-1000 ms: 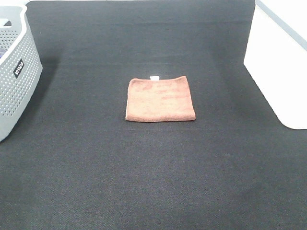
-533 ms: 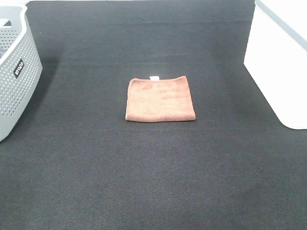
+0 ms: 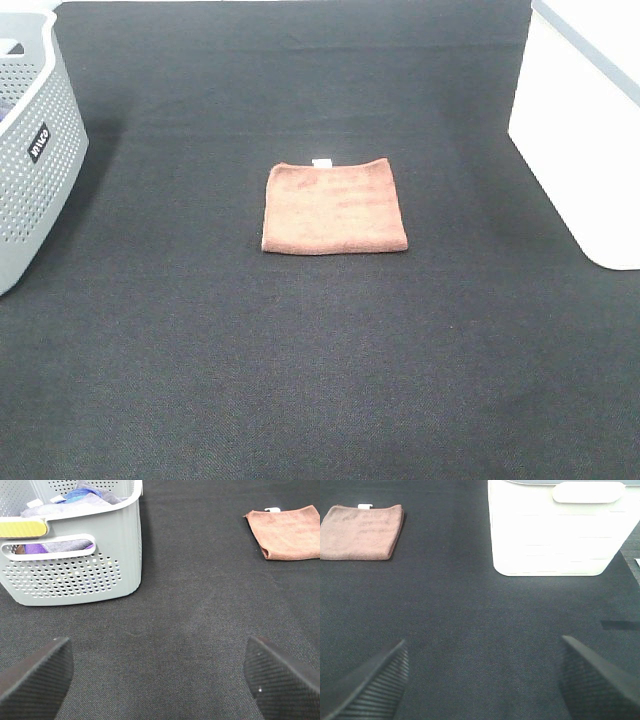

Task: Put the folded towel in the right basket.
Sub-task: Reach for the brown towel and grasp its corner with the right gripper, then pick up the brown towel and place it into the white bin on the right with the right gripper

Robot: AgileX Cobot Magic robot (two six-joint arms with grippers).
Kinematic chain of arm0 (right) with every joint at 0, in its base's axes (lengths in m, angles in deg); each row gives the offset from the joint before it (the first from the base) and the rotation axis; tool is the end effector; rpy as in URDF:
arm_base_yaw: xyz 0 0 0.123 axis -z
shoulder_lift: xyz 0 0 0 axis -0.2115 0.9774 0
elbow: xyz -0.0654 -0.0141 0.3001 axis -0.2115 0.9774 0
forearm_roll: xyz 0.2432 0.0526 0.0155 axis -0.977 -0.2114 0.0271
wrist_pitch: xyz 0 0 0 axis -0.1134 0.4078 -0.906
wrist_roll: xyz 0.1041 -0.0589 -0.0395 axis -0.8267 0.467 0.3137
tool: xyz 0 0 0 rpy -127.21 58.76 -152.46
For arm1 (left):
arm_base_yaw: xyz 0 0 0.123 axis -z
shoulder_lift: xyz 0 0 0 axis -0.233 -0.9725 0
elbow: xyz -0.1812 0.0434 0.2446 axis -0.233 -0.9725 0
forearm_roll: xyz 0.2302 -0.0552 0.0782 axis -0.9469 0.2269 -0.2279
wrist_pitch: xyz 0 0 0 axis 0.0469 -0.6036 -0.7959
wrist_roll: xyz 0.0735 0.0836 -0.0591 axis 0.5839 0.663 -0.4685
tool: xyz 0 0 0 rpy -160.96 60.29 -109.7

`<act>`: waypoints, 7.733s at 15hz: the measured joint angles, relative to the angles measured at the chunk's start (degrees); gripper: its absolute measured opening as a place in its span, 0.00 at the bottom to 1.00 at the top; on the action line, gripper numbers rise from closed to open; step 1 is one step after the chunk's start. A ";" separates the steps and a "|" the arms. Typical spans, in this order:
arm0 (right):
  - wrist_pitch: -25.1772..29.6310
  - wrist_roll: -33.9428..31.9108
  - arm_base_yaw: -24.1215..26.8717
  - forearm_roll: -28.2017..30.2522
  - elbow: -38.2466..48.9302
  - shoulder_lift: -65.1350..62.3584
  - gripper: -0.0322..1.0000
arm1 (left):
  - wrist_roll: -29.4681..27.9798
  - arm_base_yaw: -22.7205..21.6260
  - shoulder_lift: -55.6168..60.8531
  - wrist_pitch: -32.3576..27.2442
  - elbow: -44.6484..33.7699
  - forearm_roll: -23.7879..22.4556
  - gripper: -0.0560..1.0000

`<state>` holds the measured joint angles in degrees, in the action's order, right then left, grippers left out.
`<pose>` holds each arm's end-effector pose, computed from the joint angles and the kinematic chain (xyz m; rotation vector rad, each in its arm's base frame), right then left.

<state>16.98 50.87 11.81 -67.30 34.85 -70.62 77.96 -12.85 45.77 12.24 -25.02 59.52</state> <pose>-0.0003 0.0044 0.2605 -0.0817 2.0382 0.0077 0.0007 -0.0091 0.2608 0.0708 2.0325 -0.0703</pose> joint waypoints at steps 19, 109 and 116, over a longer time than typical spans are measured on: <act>0.00 0.00 0.00 0.00 0.00 0.00 0.77 | 0.00 0.00 0.00 0.00 0.00 0.00 0.88; -5.27 9.00 -15.58 -15.87 -81.76 120.15 0.06 | 0.00 0.00 0.00 0.00 0.00 0.00 0.88; -4.87 2.52 -12.38 4.53 -81.76 105.42 0.06 | 0.00 0.00 0.00 0.00 0.00 0.00 0.88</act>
<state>12.11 53.39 -0.57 -62.77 -46.91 34.81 77.96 -12.85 45.77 12.24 -25.02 59.52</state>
